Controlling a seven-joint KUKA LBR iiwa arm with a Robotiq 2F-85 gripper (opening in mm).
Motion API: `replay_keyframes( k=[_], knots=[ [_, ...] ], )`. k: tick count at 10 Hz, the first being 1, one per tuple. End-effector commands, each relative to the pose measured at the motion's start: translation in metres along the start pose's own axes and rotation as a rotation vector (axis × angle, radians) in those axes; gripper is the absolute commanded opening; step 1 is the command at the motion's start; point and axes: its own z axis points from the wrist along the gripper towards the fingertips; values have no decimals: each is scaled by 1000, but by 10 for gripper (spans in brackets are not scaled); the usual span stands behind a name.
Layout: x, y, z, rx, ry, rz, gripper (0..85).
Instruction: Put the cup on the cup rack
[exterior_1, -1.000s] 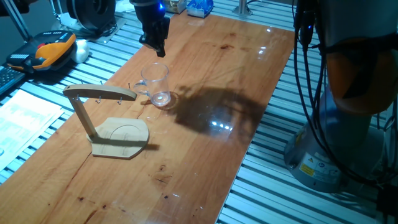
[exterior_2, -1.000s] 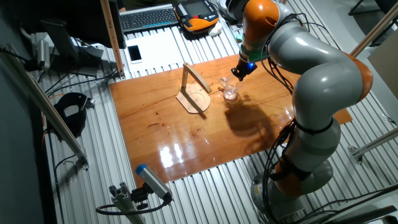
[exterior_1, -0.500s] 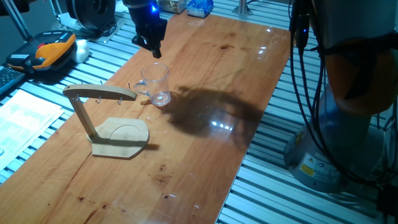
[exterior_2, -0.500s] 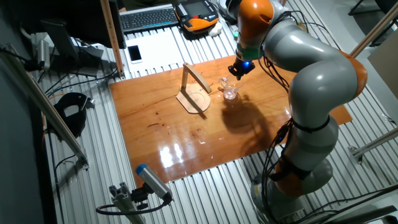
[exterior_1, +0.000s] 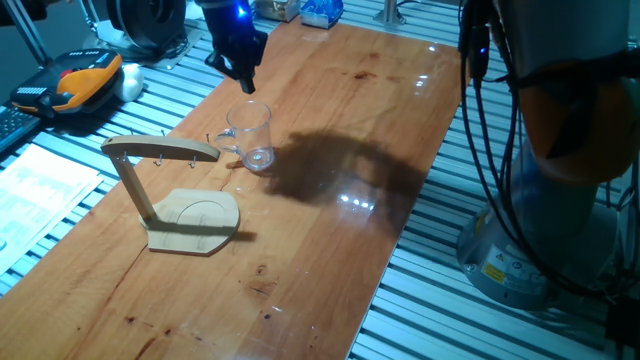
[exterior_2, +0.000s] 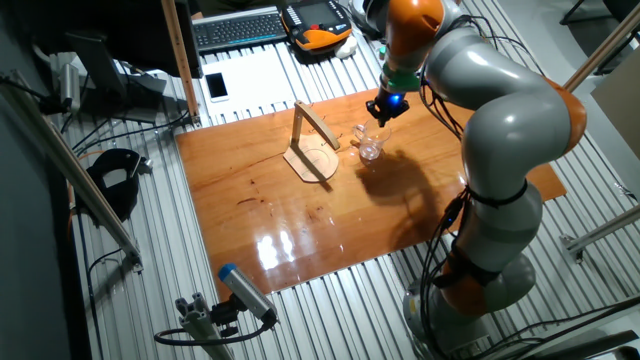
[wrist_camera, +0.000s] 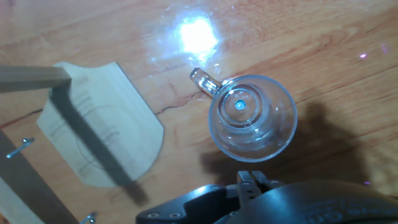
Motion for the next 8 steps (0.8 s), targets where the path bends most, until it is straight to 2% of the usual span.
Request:
replay_keyframes(
  k=[1,2,4,5,6,7,8],
  knots=[
    [-1,0,0,-5,12,2,0],
    [-2,-1,0,7,19,9,0],
    [-4,0,1,4,37,79,0],
    [-2,-2,0,-43,21,84,0],
    [-3,-2,0,-20,8,100,0],
    [-3,-3,0,-40,1,137,0],
    [-4,-3,0,-45,-4,142,0]
  ],
)
